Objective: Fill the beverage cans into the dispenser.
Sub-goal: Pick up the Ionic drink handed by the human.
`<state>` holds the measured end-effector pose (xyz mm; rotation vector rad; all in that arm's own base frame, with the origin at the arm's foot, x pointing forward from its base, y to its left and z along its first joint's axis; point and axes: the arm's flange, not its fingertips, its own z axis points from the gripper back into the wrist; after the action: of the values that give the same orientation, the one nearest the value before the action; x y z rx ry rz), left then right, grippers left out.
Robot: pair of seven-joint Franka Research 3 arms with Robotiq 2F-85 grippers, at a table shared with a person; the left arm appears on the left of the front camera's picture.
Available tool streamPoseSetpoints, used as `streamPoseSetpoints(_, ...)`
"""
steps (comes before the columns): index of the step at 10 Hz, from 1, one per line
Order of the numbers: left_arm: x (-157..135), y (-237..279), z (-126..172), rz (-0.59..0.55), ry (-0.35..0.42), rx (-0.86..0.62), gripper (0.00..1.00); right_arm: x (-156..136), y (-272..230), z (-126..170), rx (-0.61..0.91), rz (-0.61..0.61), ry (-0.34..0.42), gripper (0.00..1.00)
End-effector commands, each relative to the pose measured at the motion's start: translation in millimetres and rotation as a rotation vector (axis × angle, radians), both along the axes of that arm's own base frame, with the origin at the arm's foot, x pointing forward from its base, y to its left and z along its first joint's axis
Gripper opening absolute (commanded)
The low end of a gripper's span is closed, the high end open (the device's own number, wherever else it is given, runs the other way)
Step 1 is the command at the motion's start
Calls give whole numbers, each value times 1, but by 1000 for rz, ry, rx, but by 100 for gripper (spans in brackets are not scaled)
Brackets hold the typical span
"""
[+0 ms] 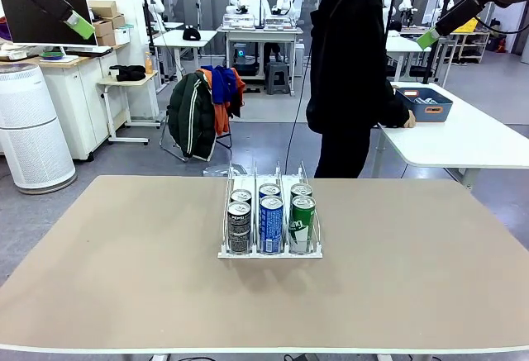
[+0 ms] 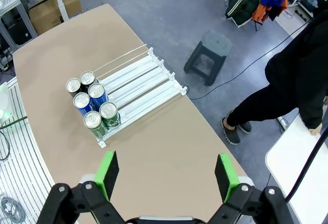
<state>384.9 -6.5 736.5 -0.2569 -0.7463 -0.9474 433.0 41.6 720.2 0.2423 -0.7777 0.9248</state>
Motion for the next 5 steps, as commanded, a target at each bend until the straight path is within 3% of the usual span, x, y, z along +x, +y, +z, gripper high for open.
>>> streamPoseSetpoints(1, 0, 0, 0, -2, 1, -2, 100, 0, 0, 0, 15, -2, -2, 100)
streamPoseSetpoints(2, 2, 2, -5, 19, 43, -47, 100, 0, 0, 0, 0, 0, 0, 100)
streamPoseSetpoints(5, 1, 4, -14, 19, 55, -118, 100, 4, 1, 3, 61, -14, -23, 100)
